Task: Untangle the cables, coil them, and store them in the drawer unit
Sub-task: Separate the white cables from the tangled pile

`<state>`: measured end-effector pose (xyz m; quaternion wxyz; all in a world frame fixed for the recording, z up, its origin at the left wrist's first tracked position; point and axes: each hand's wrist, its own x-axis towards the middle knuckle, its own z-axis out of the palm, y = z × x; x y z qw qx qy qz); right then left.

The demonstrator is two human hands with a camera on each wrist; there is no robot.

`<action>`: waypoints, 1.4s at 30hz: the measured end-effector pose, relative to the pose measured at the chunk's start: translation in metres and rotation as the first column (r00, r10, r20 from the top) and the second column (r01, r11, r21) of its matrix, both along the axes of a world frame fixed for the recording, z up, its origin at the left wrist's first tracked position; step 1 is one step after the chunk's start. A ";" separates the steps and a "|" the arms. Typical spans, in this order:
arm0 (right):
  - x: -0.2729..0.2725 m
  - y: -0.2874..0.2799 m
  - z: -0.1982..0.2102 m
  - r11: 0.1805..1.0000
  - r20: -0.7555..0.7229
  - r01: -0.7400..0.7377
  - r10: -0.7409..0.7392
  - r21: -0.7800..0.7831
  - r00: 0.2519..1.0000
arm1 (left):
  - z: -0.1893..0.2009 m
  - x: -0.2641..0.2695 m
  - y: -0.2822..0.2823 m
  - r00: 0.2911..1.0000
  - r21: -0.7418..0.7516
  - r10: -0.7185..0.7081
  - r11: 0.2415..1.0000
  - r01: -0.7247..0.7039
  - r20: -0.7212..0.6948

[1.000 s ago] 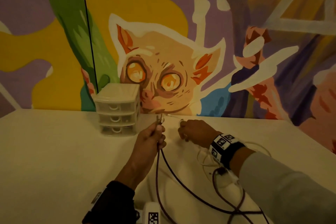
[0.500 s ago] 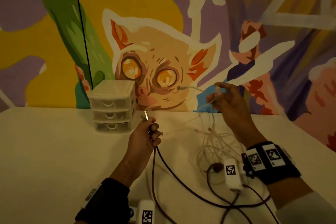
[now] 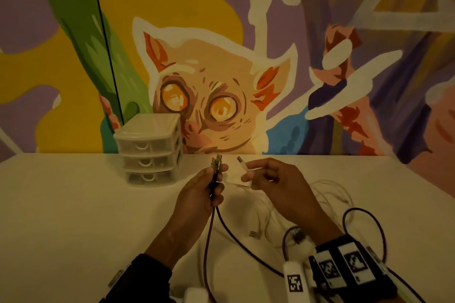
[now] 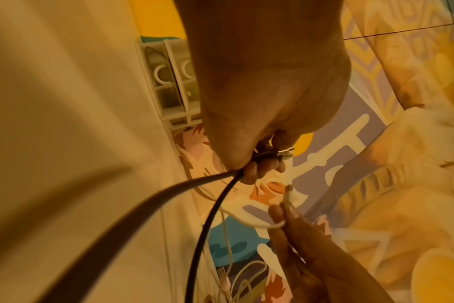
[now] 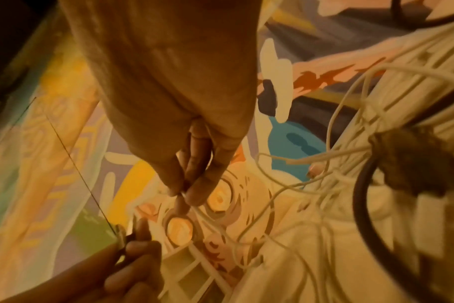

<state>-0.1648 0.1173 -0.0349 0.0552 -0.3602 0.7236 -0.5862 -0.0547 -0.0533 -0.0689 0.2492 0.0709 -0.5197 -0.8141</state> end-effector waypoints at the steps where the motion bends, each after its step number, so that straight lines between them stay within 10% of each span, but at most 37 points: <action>1: 0.003 -0.003 -0.003 0.999 -0.016 -0.025 0.025 0.021 1.000 | 0.000 0.000 0.001 1.000 0.016 0.000 1.000 0.000 0.009; 10: 0.021 -0.010 -0.001 0.998 0.054 -0.018 0.021 -0.058 0.998 | 0.008 0.004 0.012 1.000 0.065 0.000 0.998 -0.001 0.010; 22: 0.028 -0.015 -0.008 0.987 -0.133 -0.035 0.057 0.160 0.989 | 0.003 0.009 0.013 0.971 -0.400 0.240 0.890 -0.217 0.006; 29: 0.006 -0.006 -0.020 0.845 -0.533 0.143 0.186 0.515 0.825 | -0.002 0.003 0.012 0.953 -0.419 0.295 0.857 -0.298 -0.074; 34: -0.019 0.012 -0.022 0.664 -0.467 0.309 0.069 0.681 0.881 | 0.018 0.004 -0.007 0.914 -0.184 0.365 0.900 -0.395 -0.177; 38: -0.037 0.024 -0.007 0.884 -0.341 0.412 -0.326 0.220 0.882 | 0.015 0.006 -0.019 0.905 -0.237 0.383 0.877 -0.419 -0.183; 42: -0.014 0.014 0.001 0.991 -0.195 0.128 -0.118 0.042 0.974 | 0.004 0.000 0.002 0.935 -0.356 0.336 0.865 -0.353 -0.112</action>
